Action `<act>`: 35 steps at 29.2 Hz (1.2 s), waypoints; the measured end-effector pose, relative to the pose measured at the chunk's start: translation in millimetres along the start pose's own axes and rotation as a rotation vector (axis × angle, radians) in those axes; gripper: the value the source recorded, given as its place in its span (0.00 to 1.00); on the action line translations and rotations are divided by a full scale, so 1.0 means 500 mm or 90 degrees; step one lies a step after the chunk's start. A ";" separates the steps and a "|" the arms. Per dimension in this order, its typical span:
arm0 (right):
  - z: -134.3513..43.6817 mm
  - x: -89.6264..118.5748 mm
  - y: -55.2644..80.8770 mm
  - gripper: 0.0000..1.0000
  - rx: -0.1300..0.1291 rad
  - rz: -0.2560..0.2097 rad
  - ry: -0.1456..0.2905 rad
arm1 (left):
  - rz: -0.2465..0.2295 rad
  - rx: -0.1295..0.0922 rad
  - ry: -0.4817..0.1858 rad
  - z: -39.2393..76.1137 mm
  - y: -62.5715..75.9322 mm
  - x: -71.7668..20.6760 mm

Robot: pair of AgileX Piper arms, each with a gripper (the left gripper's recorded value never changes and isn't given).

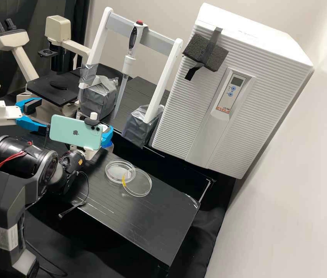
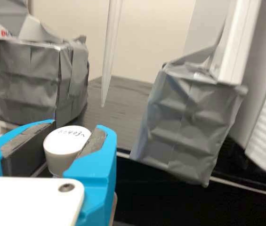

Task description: Open the bottle

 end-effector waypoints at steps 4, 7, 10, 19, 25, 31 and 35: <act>-0.008 -0.012 0.012 0.00 0.001 0.014 0.010 | 0.000 0.000 0.000 0.000 0.000 0.000; -0.013 -0.023 0.021 0.00 0.002 0.025 0.018 | 0.000 0.000 0.000 0.000 0.000 0.000; -0.017 -0.037 0.027 0.00 0.011 0.031 0.023 | 0.000 0.000 0.000 0.000 0.000 0.000; -0.023 -0.116 0.023 0.00 0.027 0.019 0.047 | 0.000 0.000 0.000 0.000 0.000 0.000; -0.030 -0.168 0.015 0.00 0.026 0.004 0.069 | 0.004 0.003 -0.007 0.005 0.004 0.009; -0.032 -0.184 -0.006 0.00 0.026 -0.030 0.075 | -0.005 0.010 -0.013 0.012 0.003 0.018; -0.025 -0.182 -0.023 0.00 0.028 -0.052 0.056 | -0.005 0.010 -0.013 0.012 0.003 0.018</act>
